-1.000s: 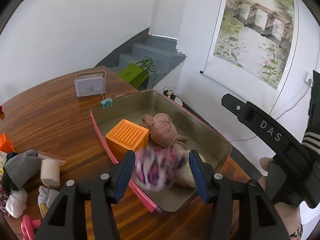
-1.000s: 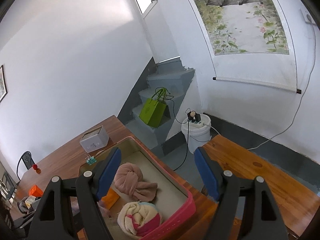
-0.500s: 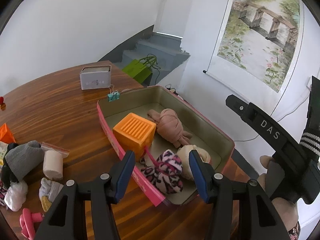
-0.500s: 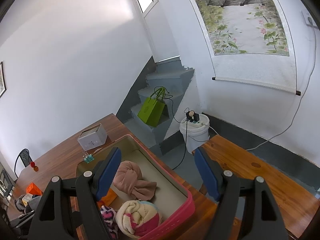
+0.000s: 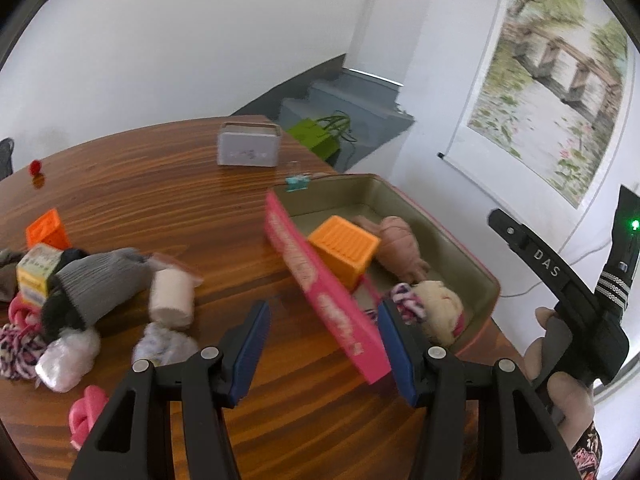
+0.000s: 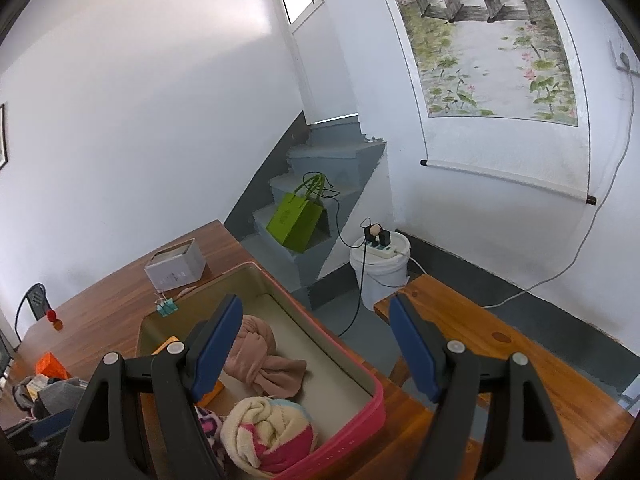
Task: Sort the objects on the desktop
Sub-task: 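Move both grippers back over the remaining pile, then grasp the grey sock with the right gripper while the left grasps the leopard plush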
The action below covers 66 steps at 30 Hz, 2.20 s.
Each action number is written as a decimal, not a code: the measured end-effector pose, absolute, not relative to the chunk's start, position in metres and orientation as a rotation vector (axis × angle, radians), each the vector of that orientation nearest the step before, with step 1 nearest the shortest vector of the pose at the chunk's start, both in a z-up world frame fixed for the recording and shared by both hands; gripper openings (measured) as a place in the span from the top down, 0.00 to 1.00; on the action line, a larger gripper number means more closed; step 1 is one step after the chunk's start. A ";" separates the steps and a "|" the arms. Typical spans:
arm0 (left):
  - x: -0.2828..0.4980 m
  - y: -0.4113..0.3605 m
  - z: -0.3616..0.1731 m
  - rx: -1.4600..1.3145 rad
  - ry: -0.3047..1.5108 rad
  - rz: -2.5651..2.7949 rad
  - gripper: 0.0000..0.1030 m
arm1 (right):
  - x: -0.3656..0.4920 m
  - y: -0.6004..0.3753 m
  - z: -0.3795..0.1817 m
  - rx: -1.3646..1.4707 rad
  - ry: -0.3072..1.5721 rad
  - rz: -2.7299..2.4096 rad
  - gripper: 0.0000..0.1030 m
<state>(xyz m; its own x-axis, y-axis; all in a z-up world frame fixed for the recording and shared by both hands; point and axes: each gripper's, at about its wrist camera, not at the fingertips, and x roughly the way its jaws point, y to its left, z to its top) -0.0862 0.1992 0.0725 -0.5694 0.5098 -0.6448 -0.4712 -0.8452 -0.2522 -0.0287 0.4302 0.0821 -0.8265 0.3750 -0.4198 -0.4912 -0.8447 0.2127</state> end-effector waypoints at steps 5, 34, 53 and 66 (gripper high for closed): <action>-0.087 0.170 0.071 -1.009 -0.091 2.429 0.44 | -0.026 0.422 0.081 -0.476 0.377 2.562 0.23; -0.093 -0.039 0.039 -1.092 -0.289 2.813 0.31 | -0.034 0.259 0.067 -0.718 0.170 2.918 0.23; -0.099 -0.067 0.027 -1.169 -0.367 2.818 0.31 | -0.111 0.195 0.017 -1.290 0.197 3.015 0.23; -0.110 -0.059 0.019 -1.194 -0.361 2.787 0.23 | -0.121 0.196 0.002 -1.384 0.212 2.985 0.23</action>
<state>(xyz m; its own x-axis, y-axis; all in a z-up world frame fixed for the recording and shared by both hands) -0.1101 -0.0592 0.0185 -0.6911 0.1729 -0.7018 0.0117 -0.9682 -0.2501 -0.1210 0.1960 0.0024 -0.6376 -0.1942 -0.7455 0.0867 -0.9797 0.1810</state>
